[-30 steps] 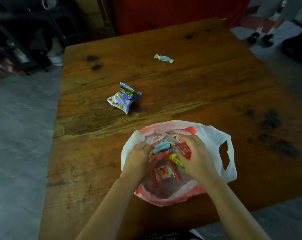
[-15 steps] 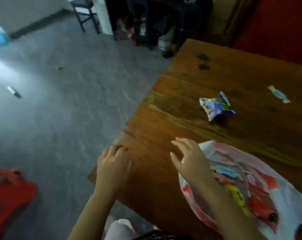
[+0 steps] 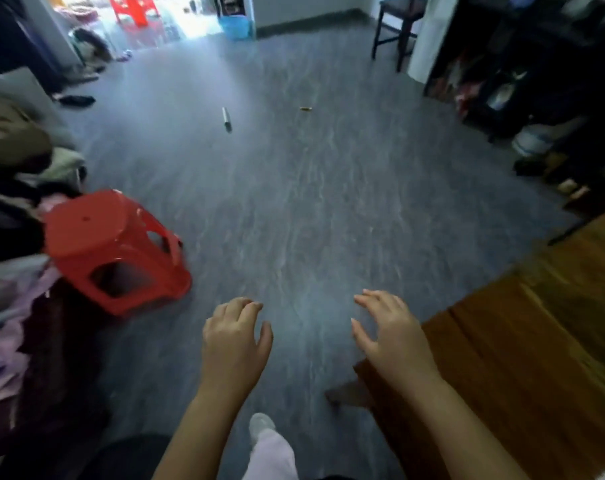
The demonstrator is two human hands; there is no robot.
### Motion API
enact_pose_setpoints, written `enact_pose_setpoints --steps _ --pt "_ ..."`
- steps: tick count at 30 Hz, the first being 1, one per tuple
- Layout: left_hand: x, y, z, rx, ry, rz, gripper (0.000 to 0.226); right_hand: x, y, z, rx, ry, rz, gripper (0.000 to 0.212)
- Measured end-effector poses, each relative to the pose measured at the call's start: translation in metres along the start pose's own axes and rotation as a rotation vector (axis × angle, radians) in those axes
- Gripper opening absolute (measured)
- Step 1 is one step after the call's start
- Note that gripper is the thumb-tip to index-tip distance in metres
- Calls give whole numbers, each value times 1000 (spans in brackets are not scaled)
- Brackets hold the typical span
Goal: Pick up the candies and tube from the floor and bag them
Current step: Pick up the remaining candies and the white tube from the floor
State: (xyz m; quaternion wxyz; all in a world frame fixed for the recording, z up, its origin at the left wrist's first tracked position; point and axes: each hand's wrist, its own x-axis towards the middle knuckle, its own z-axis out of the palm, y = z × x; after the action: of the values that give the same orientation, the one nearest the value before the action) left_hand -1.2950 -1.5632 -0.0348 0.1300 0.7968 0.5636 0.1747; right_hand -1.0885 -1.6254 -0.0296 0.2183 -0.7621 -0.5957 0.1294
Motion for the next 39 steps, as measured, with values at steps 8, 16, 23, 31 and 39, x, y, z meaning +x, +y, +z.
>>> enact_pose_setpoints --steps 8,16,23,31,39 --pt "75 -94 -31 -23 64 -78 42 99 -85 62 5 -17 -56 38" --pt "171 -125 -21 -47 63 -51 39 195 -83 85 -22 49 -16 39" --pt "318 -132 5 0 8 40 37 337 -47 101 0 129 103 43" --pt "520 -112 9 35 62 107 38 528 -27 72 22 192 37 40" --pt "675 -124 52 22 6 106 39 679 16 85 49 141 69 46"
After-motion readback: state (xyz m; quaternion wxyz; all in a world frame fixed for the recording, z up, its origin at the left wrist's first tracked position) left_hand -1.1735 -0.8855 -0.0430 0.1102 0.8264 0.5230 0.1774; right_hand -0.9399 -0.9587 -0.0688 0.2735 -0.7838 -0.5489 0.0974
